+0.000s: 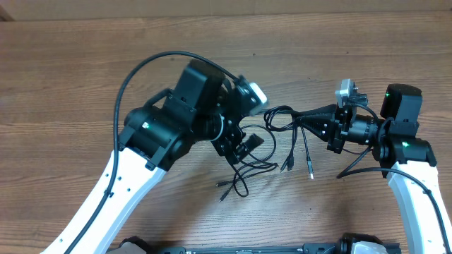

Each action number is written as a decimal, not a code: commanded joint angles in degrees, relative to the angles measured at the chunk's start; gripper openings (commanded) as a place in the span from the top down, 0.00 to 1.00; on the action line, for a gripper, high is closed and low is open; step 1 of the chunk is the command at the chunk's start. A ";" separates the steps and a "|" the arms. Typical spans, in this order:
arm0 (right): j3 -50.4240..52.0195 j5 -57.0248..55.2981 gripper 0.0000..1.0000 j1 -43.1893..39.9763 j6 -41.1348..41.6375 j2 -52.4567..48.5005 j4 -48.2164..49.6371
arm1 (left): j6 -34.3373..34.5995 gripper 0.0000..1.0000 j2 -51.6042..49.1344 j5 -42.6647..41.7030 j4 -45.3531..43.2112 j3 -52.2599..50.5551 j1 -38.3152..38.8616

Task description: Untangle cables

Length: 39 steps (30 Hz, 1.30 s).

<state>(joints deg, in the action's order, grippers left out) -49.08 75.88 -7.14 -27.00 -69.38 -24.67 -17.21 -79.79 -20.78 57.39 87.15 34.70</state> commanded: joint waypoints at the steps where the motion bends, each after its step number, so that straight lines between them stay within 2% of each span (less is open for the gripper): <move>1: -0.81 2.69 0.96 -0.11 0.44 -0.09 0.04 | -8.72 0.00 1.03 -0.11 -0.24 1.05 0.59; 2: -0.81 3.34 0.96 -0.11 0.44 -0.09 0.04 | -8.74 0.00 0.96 0.24 -0.22 1.03 0.59; 5: -0.81 5.20 0.96 -0.11 0.44 -0.09 0.04 | -8.72 0.08 0.57 0.22 -0.15 0.98 0.59; 7: -0.81 5.66 0.96 -0.11 0.46 -0.07 0.04 | -9.38 0.21 0.39 0.22 0.46 0.96 0.59; 8: -0.81 6.84 0.96 -0.11 0.44 -0.07 0.09 | -10.67 0.33 0.39 0.22 1.16 0.96 0.59; 12: -0.81 8.59 0.96 -0.11 0.44 -0.07 0.26 | -11.58 0.52 0.37 0.24 2.60 0.96 0.59; 14: -0.81 9.40 0.96 -0.11 0.44 -0.07 0.28 | -11.58 0.76 0.39 0.42 2.62 0.96 0.57; 15: -0.81 9.97 0.96 -0.11 0.42 -0.07 0.28 | -11.58 0.85 0.39 0.42 2.62 0.96 0.59; 17: -0.81 10.40 0.96 -0.11 0.44 -0.07 0.28 | -11.58 0.96 0.39 0.42 2.60 0.96 0.57; 21: -0.81 10.36 0.94 -0.11 0.48 -0.07 0.26 | -11.54 0.96 0.39 0.39 2.58 0.96 0.59; 22: -0.81 10.34 0.68 -0.11 0.76 -0.07 0.26 | -11.54 0.96 0.39 0.39 2.58 0.96 0.59; 24: -0.83 10.38 0.01 -0.11 4.46 -0.07 0.70 | -11.50 0.96 0.37 0.39 2.56 0.96 0.59; 29: -0.83 9.53 0.00 -0.11 18.53 -0.07 3.37 | -8.81 0.96 0.39 3.74 1.55 0.96 0.57; 33: -0.83 6.47 0.00 -0.11 27.76 -0.07 3.37 | -6.23 0.96 0.39 3.82 0.04 0.96 0.59; 37: -0.81 6.51 0.00 0.02 40.70 -0.07 3.34 | -4.90 0.96 0.39 3.80 -0.90 0.96 0.59; 39: -0.81 6.49 0.00 0.02 42.42 -0.07 3.41 | -5.57 0.96 0.39 3.80 -0.79 0.96 0.59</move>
<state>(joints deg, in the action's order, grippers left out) -49.08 82.85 -7.14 7.01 -69.38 -21.61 -23.90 -79.79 -17.12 57.12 87.15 35.18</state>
